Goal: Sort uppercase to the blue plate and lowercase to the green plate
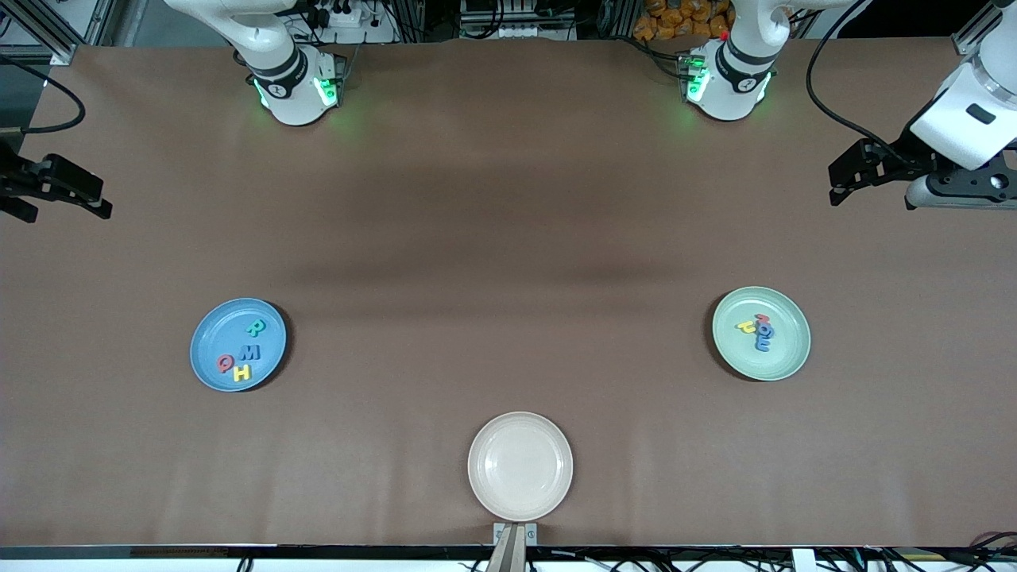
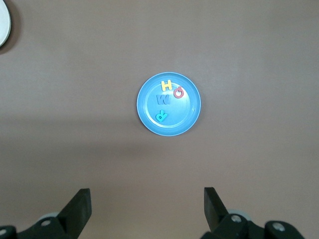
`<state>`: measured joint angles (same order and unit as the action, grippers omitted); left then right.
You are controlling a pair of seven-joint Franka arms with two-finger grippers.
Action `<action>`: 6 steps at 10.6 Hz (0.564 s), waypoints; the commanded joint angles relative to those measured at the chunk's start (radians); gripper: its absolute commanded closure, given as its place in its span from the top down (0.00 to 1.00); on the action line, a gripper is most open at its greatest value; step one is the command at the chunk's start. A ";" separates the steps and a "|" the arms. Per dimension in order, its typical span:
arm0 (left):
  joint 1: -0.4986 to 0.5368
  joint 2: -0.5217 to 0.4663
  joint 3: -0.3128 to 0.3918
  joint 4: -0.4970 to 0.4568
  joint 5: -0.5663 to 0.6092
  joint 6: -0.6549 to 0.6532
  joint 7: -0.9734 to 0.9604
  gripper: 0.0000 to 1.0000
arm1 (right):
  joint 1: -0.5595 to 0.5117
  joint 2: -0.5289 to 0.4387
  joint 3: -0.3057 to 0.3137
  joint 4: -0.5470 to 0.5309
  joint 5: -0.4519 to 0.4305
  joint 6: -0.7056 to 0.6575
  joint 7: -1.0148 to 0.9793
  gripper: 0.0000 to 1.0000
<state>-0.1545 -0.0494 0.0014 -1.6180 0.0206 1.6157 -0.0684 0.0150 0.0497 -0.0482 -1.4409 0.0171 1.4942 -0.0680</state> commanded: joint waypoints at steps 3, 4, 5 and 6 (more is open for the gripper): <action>0.003 -0.007 0.028 0.003 -0.028 -0.013 0.006 1.00 | -0.012 -0.010 0.010 -0.015 -0.002 0.008 -0.010 1.00; 0.003 -0.007 0.029 0.004 -0.027 -0.017 0.006 1.00 | -0.013 -0.010 0.010 -0.013 -0.002 0.008 -0.012 1.00; 0.003 -0.010 0.029 0.004 -0.025 -0.020 0.006 1.00 | -0.013 -0.010 0.010 -0.015 -0.002 0.008 -0.012 1.00; 0.003 -0.010 0.029 0.004 -0.027 -0.029 0.006 1.00 | -0.013 -0.010 0.010 -0.015 0.000 0.008 -0.012 1.00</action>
<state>-0.1540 -0.0497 0.0271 -1.6180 0.0200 1.6095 -0.0685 0.0150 0.0497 -0.0483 -1.4442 0.0171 1.4942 -0.0681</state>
